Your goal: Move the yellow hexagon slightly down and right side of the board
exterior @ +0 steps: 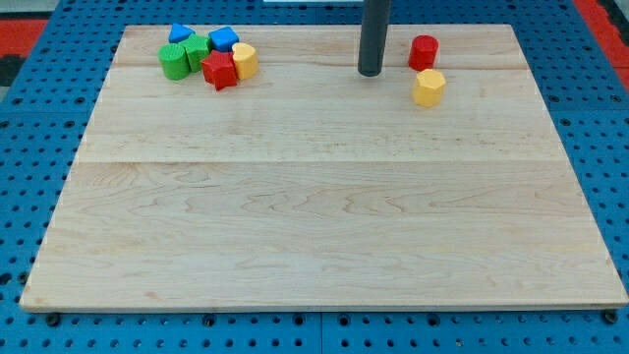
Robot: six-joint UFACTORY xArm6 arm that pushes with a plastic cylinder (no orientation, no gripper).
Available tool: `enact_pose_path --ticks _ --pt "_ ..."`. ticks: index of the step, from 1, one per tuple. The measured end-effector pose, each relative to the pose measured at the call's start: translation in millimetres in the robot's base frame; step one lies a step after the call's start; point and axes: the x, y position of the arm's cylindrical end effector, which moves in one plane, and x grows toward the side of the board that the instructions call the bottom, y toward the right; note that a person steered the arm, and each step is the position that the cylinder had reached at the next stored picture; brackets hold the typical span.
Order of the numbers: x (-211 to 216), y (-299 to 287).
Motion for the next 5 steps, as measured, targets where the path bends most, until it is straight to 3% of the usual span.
enact_pose_path --ticks 4,5 --pt "-14.3 20.7" --pt "17.6 23.6"
